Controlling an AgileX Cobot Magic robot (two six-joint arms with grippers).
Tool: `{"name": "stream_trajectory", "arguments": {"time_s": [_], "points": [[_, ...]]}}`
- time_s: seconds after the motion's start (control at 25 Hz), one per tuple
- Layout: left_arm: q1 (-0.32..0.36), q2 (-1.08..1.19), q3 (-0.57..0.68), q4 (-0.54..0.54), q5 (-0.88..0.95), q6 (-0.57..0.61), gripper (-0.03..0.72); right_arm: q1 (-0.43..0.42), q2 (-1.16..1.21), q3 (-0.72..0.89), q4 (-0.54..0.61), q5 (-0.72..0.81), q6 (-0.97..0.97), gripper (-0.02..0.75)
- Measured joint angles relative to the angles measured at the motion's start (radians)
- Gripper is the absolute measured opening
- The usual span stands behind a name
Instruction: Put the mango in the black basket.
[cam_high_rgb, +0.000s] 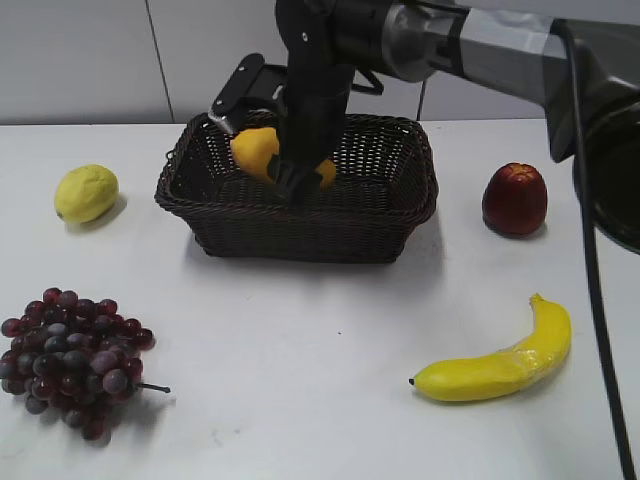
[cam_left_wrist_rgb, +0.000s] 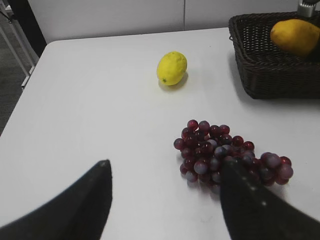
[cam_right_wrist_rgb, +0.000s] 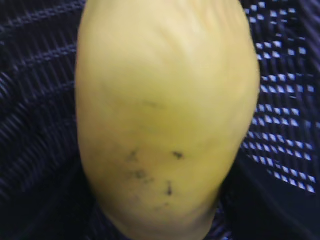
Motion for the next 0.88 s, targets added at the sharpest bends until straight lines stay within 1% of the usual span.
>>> {"name": "stream_trajectory", "arguments": {"time_s": [0.16,0.36,0.52,0.72,0.8,0.88], "points": [[0.0,0.0,0.0,0.0,0.0,0.0,0.519,0.002,0.03,0.0,0.02,-0.005,0.001,0.528],[0.0,0.0,0.0,0.0,0.0,0.0,0.519,0.002,0.032,0.0,-0.018,-0.005,0.002,0.608],[0.0,0.0,0.0,0.0,0.0,0.0,0.519,0.002,0.033,-0.016,-0.038,0.03,0.055,0.62],[0.0,0.0,0.0,0.0,0.0,0.0,0.519,0.002,0.033,-0.15,-0.041,0.197,0.245,0.619],[0.0,0.0,0.0,0.0,0.0,0.0,0.519,-0.001,0.033,-0.236,-0.038,0.226,0.309,0.619],[0.0,0.0,0.0,0.0,0.0,0.0,0.519,-0.009,0.028,-0.31,-0.01,0.231,0.365,0.619]]}}
